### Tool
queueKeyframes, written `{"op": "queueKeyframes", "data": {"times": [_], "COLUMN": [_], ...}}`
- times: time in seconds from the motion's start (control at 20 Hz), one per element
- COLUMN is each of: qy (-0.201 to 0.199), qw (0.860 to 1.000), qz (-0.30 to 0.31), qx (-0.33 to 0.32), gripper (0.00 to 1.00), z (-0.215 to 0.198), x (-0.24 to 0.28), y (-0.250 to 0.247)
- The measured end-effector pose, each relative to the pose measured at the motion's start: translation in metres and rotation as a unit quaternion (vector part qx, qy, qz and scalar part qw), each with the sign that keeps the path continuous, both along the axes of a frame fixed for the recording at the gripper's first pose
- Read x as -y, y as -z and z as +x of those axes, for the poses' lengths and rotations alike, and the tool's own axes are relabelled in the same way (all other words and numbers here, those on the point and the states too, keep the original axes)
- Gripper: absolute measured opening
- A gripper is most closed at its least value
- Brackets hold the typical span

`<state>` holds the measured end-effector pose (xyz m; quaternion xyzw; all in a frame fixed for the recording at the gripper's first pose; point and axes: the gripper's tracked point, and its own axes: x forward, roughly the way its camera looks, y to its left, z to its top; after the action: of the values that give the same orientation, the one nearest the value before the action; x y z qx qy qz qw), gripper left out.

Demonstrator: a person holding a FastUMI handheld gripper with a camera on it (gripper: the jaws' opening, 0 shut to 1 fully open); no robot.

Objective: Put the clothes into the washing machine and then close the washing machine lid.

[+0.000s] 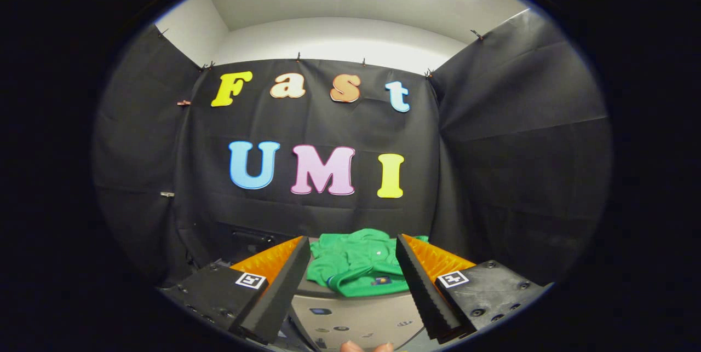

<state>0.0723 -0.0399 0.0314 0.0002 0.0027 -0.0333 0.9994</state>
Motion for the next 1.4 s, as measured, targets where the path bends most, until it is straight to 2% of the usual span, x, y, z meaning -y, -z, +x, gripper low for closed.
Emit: {"op": "queueKeyframes", "data": {"times": [0.1,0.3,0.5,0.65,0.95,1.0,1.05,1.15,1.25,1.35,1.4], "qy": [0.0,-0.029,-0.024,0.007,0.029,0.018,0.002,0.022,0.012,0.005,0.001], "qw": [1.0,0.99,0.974,0.962,0.936,0.927,0.932,0.935,0.938,0.935,0.936], "qz": [-0.013,-0.053,-0.033,-0.034,-0.047,-0.038,-0.002,0.032,0.049,0.07,0.078], "qx": [-0.028,-0.124,-0.224,-0.272,-0.347,-0.373,-0.361,-0.353,-0.343,-0.347,-0.343], "gripper": [0.98,0.98,0.98,0.98,0.98,0.99,0.98,0.68,0.38,0.1,0.1], "z": [0.037,0.111,0.175,0.199,0.217,0.214,0.221,0.225,0.224,0.219,0.219], "x": [0.005,0.007,0.022,0.039,0.063,0.062,0.056,0.068,0.068,0.063,0.062], "y": [0.006,0.048,0.102,0.137,0.193,0.21,0.211,0.209,0.207,0.206,0.203]}}
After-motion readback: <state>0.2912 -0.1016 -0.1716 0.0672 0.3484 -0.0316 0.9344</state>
